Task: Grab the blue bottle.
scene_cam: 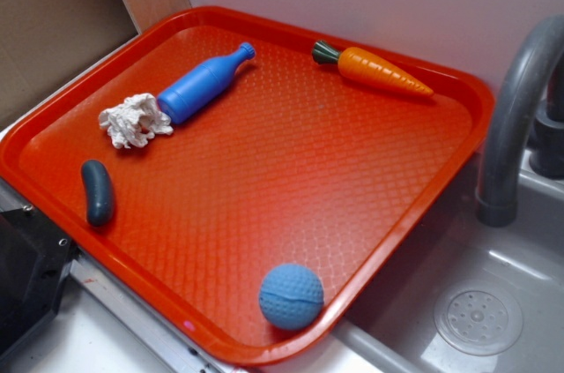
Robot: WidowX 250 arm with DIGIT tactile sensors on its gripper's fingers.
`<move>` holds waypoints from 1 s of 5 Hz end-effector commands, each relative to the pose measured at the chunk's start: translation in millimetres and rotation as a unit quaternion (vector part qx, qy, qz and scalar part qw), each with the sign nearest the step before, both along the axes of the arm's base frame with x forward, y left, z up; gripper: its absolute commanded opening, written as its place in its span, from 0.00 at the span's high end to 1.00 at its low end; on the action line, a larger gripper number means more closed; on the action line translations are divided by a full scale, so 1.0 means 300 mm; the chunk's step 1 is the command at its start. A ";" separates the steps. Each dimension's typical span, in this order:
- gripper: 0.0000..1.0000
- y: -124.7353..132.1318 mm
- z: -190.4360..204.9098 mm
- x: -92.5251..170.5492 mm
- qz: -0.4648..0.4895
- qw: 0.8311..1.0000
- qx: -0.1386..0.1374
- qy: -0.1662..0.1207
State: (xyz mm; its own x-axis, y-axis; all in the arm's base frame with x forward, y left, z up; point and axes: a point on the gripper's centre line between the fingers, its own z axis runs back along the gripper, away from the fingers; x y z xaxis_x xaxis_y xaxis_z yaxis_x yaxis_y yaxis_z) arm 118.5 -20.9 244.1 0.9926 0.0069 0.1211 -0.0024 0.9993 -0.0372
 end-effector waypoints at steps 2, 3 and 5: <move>0.00 0.028 -0.026 0.073 0.043 0.999 -0.004 -0.017; 0.00 0.087 -0.077 0.163 0.058 0.998 -0.009 -0.036; 0.00 0.228 -0.229 0.344 0.117 0.992 -0.005 -0.055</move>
State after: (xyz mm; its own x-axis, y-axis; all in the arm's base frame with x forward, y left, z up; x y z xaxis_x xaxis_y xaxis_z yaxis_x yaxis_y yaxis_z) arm 221.9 41.7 164.1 0.9546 0.2288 0.1905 -0.2222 0.9734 -0.0557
